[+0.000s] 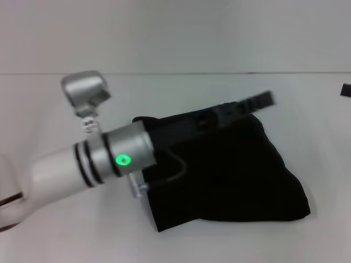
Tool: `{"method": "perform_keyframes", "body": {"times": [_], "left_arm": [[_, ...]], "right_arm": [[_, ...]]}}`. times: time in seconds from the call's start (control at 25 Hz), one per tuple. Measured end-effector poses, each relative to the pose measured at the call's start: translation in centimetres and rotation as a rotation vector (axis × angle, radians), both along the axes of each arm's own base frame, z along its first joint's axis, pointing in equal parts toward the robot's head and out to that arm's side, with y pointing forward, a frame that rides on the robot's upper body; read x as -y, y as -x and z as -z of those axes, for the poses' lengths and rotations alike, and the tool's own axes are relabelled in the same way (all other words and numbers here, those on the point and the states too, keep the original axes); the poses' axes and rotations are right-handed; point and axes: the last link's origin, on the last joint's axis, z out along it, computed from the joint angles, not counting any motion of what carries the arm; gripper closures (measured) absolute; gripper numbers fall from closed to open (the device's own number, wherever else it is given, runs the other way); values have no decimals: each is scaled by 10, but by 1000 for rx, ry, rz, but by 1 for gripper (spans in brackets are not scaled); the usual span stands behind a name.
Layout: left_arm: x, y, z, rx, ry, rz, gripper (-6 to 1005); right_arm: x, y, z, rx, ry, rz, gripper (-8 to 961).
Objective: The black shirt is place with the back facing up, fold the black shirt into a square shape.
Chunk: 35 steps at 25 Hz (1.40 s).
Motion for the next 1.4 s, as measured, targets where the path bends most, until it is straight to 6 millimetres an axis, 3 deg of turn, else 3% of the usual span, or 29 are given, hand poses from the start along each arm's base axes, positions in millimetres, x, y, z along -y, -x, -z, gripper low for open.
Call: {"method": "perform_keyframes", "body": {"times": [0.32,0.68,0.8,1.12,1.4], "left_arm": [[-8,50,-35,-171,-158,-3,266],[-9,79,-53,-426,-258,138,89],[-25,91,-58,-487,-253,0,47],[-68,115,-58,-569,-158,-480,49],[-81,113,-47,-674,-149,-539,60]], "right_arm": [[-5,4,21,71,200,122,25],[-4,4,30,97,273,185,26],[-5,4,31,96,269,187,27],[-10,6,31,101,250,180,28],[-12,4,30,119,234,176,29]]}}
